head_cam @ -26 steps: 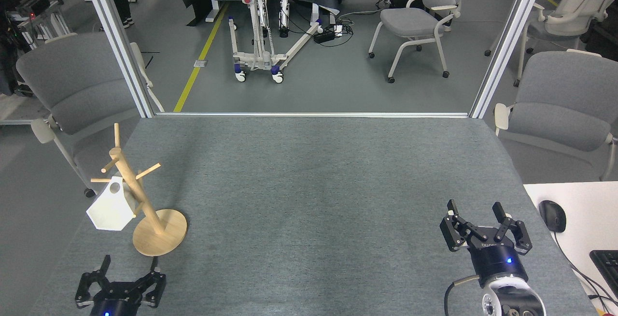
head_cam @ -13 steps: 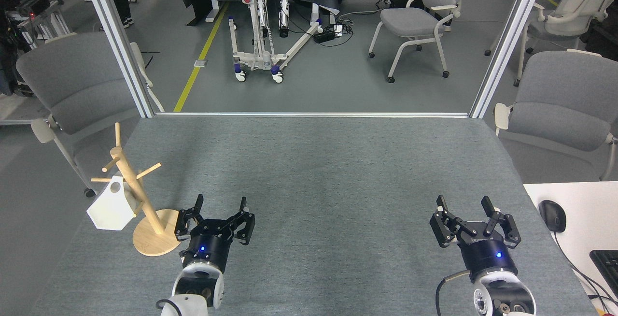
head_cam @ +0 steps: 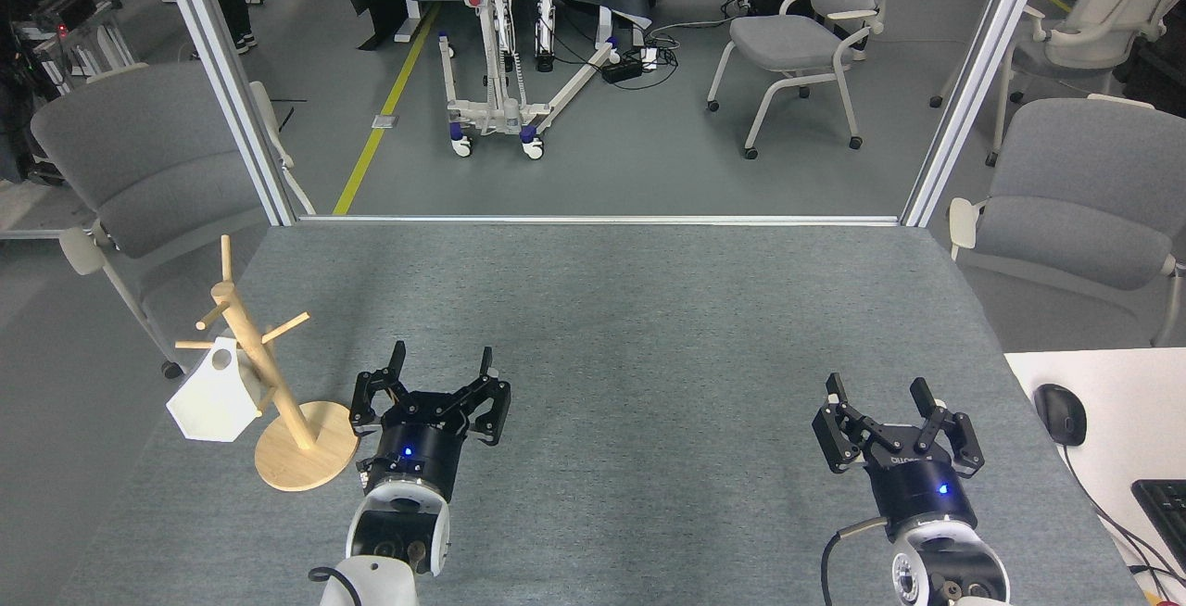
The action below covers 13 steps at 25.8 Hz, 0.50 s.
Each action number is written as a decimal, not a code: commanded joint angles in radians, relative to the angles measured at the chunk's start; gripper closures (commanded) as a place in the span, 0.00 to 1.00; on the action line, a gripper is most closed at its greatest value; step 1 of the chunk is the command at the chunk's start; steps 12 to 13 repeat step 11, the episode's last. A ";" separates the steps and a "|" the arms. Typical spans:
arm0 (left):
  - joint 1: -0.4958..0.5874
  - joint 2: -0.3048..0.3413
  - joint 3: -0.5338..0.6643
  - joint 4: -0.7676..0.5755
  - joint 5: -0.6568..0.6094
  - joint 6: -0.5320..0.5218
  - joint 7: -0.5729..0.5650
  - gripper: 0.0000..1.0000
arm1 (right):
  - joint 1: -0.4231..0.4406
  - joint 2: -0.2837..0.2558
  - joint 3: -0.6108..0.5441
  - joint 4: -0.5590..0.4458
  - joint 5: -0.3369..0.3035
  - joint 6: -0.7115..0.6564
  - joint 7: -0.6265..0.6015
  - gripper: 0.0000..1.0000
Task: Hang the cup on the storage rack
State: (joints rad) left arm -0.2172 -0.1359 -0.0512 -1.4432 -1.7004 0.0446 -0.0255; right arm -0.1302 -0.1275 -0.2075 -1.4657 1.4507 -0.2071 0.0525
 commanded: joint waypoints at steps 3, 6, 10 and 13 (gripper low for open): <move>0.044 0.001 -0.045 -0.042 0.002 0.032 -0.004 0.02 | 0.000 0.014 0.000 0.007 0.000 0.000 -0.002 0.00; 0.048 0.001 -0.045 -0.040 0.002 0.034 -0.005 0.02 | 0.000 0.016 0.002 0.007 0.000 0.000 -0.002 0.00; 0.050 0.002 -0.045 -0.037 0.004 0.034 -0.005 0.02 | 0.000 0.016 0.002 0.007 0.000 0.000 -0.002 0.00; 0.055 0.002 -0.045 -0.037 0.004 0.034 -0.004 0.02 | 0.000 0.016 0.002 0.007 0.000 -0.002 -0.002 0.00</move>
